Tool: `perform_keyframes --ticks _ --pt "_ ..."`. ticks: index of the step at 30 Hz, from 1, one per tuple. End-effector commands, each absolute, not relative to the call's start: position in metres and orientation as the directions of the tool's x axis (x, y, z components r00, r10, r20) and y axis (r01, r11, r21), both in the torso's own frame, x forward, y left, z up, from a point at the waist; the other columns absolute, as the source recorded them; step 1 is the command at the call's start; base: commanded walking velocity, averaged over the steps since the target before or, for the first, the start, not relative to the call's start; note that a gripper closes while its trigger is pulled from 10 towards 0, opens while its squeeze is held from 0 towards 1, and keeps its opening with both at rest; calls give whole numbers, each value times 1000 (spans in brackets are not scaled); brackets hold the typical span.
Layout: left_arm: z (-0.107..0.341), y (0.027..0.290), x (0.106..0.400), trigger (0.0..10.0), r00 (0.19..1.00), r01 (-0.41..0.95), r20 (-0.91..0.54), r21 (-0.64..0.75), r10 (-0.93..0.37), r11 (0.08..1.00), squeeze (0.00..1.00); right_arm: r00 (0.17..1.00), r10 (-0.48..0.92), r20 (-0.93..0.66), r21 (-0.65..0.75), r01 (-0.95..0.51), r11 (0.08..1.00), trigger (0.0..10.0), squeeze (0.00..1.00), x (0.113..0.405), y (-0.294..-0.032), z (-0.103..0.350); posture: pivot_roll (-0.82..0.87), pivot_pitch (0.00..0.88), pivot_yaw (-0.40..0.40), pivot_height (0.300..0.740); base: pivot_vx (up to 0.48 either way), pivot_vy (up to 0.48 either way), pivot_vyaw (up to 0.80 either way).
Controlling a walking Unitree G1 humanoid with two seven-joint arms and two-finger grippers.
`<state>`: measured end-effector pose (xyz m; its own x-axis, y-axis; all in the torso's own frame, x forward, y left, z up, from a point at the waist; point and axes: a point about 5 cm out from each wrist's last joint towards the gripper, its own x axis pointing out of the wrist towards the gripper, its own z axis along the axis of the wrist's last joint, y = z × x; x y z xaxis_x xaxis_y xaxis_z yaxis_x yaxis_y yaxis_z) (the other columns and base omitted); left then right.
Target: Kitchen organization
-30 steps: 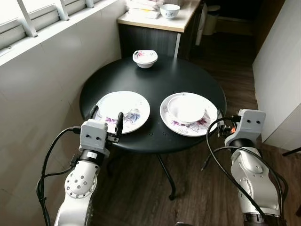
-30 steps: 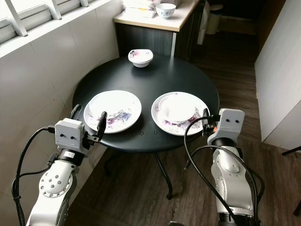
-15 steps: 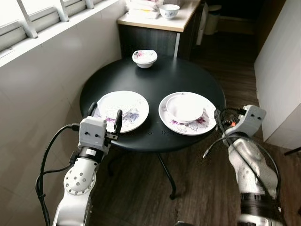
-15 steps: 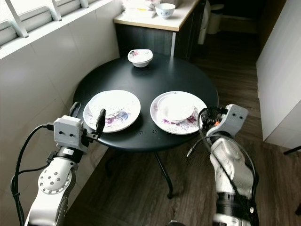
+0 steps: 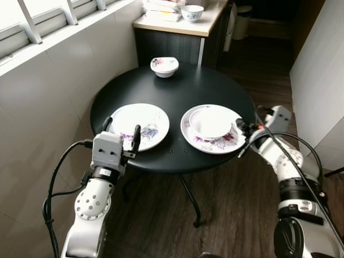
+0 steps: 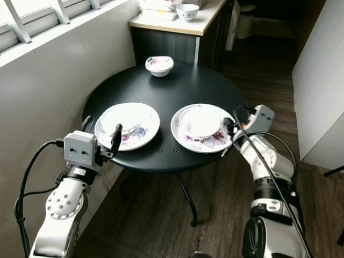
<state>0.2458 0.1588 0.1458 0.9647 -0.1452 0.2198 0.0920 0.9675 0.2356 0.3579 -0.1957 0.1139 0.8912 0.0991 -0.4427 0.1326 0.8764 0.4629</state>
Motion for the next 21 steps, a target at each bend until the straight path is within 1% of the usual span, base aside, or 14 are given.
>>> perform_keyframes --ticks 1,4,9,14,16,17,19,21 --pt "147 161 247 10000 966 87 216 246 -142 965 0 882 116 -456 440 110 891 10000 0 363 -191 116 -19 0 -15 740 0 0 0" --pt "147 160 247 10000 966 87 217 247 -143 965 0 875 137 -463 430 86 899 10000 0 368 -186 115 -19 0 -14 740 0 0 0" --pt "147 159 247 10000 965 90 217 248 -146 965 0 871 142 -470 437 90 895 10000 0 373 -184 116 -10 0 -20 740 0 0 0" --pt "147 160 247 10000 966 82 220 248 -138 965 0 875 160 -458 476 89 875 10000 0 377 -182 120 -6 3 -25 740 0 0 0" --pt "147 159 247 10000 966 82 220 247 -138 965 0 874 175 -453 570 133 811 10000 0 379 -182 121 -6 4 -26 740 0 0 0" --pt "147 159 247 10000 966 82 220 247 -138 965 0 874 175 -453 570 133 811 10000 0 379 -182 121 -6 4 -26 740 0 0 0" --pt "147 158 247 10000 965 84 219 247 -141 965 0 877 168 -451 628 177 758 10000 0 380 -185 122 -6 4 -25 740 0 0 0" --pt "147 158 247 10000 966 86 218 247 -141 965 0 875 162 -456 650 203 733 10000 0 380 -187 121 -4 3 -26 740 0 0 0"
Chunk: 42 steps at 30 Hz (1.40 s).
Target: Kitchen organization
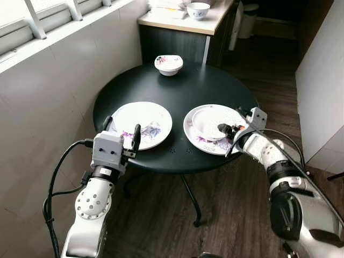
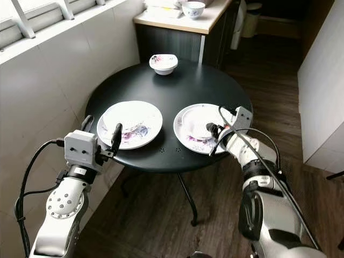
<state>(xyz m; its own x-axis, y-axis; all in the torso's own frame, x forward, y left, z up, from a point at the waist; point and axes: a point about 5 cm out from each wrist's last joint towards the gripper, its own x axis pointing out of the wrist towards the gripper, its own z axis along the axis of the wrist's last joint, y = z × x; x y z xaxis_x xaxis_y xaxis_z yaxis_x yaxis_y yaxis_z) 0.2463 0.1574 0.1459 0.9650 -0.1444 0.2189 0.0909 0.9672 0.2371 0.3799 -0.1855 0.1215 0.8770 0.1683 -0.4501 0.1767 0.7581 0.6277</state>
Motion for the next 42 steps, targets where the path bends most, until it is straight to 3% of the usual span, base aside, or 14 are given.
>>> perform_keyframes --ticks 1,8,9,10,11,12,13,15,16,17,28,35,39,42 --pt "147 157 247 10000 966 86 217 247 -141 965 0 875 159 -458 657 212 723 10000 0 380 -188 121 -4 3 -26 740 0 0 0" --pt "145 157 247 10000 967 91 208 249 -145 964 0 855 166 -492 696 272 665 10000 0 379 -188 116 -5 0 -26 740 0 0 0" --pt "144 157 247 10000 967 91 207 250 -145 964 0 853 166 -494 696 274 664 8784 0 379 -188 116 -5 0 -26 740 0 0 0" --pt "144 157 247 10000 968 91 207 250 -145 964 0 853 165 -495 696 275 664 8784 0 379 -187 115 -5 0 -26 740 0 0 0" --pt "144 157 247 10000 968 91 206 251 -145 964 0 851 168 -498 697 278 661 6549 0 379 -187 115 -4 0 -26 740 0 0 0" --pt "144 157 247 10000 968 91 206 251 -145 964 0 851 168 -498 697 278 661 6549 0 379 -187 115 -4 0 -26 740 0 0 0" --pt "144 158 247 10000 968 92 204 252 -145 963 0 849 167 -502 701 286 653 4745 0 379 -186 114 -5 0 -24 740 0 0 0" --pt "143 158 248 10000 969 92 202 253 -145 963 0 849 162 -503 703 292 648 4745 0 379 -186 114 -5 0 -24 740 0 0 0" --pt "143 158 248 10000 969 93 200 254 -146 963 0 848 157 -506 702 299 647 745 0 379 -186 113 -4 0 -25 740 0 0 0" --pt "143 158 248 10000 969 94 199 255 -147 963 0 847 155 -509 701 303 646 39 0 379 -187 113 -4 0 -25 740 0 0 0" --pt "140 157 247 10000 971 97 187 261 -149 960 0 846 135 -516 695 321 644 0 0 379 -189 111 -4 0 -23 740 0 0 0" --pt "140 157 247 10000 972 93 184 260 -144 961 0 876 94 -473 659 281 698 0 0 382 -192 116 1 0 -27 740 0 0 0" --pt "141 158 247 10000 973 88 185 260 -139 962 0 944 64 -324 621 161 767 0 0 390 -194 134 4 0 -28 740 0 0 0" --pt "141 159 248 10000 973 84 186 258 -134 962 0 998 49 -50 479 -19 878 0 0 396 -189 173 -2 0 -25 740 0 0 0"
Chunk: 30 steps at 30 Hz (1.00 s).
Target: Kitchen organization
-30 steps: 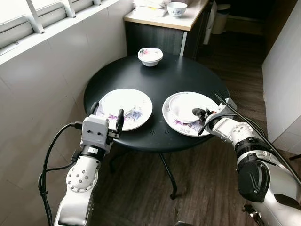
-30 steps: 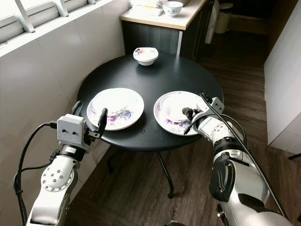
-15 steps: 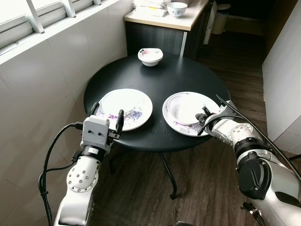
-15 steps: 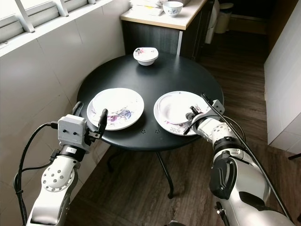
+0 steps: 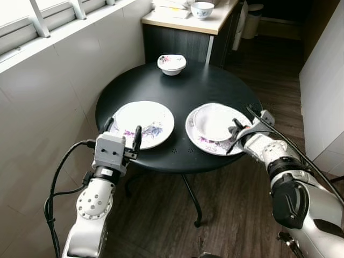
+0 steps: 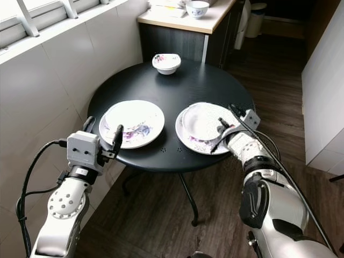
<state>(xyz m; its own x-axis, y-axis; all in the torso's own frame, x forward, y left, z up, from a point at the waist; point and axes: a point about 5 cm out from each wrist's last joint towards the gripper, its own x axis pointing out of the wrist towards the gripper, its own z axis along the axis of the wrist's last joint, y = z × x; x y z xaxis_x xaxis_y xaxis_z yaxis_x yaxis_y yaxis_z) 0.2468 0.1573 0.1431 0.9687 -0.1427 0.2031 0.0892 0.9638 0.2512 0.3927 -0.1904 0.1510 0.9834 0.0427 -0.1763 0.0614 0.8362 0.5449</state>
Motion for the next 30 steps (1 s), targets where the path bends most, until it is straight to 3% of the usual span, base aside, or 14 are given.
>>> perform_keyframes --ticks 1,8,16,22,30 --pt "141 159 248 10000 973 84 186 258 -134 962 0 998 49 -50 479 -19 878 0 0 396 -189 173 -2 0 -25 740 0 0 0" --pt "142 160 249 10000 973 84 185 260 -135 962 0 968 125 218 196 -169 966 0 0 381 -165 204 -1 0 -24 740 0 0 293" --pt "142 162 250 10000 974 71 189 267 -125 961 0 863 367 347 -74 -365 928 0 0 342 -116 208 5 0 -25 740 0 0 800" --pt "142 163 250 10000 975 70 185 261 -121 963 0 793 511 332 -75 -518 852 0 0 325 -95 200 1 1 -26 740 0 0 800" --pt "142 163 250 10000 976 68 184 262 -119 963 0 777 545 315 -92 -547 832 0 0 318 -93 196 1 1 -26 740 0 0 800"
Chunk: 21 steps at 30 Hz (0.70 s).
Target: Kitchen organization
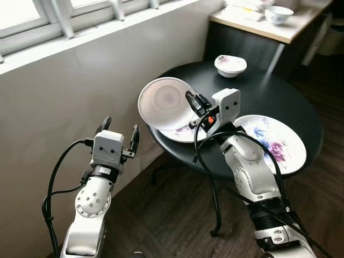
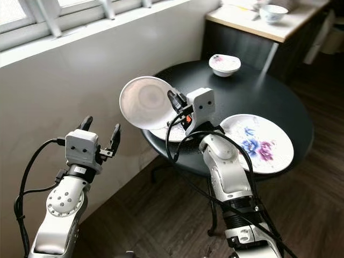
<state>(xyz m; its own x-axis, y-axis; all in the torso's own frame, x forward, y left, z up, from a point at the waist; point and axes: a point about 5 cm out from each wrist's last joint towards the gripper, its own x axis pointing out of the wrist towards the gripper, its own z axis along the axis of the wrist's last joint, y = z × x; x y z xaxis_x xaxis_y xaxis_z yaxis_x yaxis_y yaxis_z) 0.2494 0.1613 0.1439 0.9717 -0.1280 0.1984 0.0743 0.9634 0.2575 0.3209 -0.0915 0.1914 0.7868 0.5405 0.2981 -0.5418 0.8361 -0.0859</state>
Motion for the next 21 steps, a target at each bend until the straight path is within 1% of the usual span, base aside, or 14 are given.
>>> perform_keyframes --ticks 1,7,21 --pt "142 162 250 10000 975 69 185 261 -120 963 0 768 562 308 -100 -561 822 0 0 315 -92 195 1 1 -28 740 0 0 800" --pt "142 162 250 10000 976 65 186 259 -116 964 0 758 588 283 -102 -586 804 0 0 312 -89 188 7 2 -32 740 0 0 800" --pt "143 162 250 10000 975 59 192 252 -110 966 0 756 596 272 -119 -588 800 0 0 310 -86 186 7 2 -33 740 0 0 800"
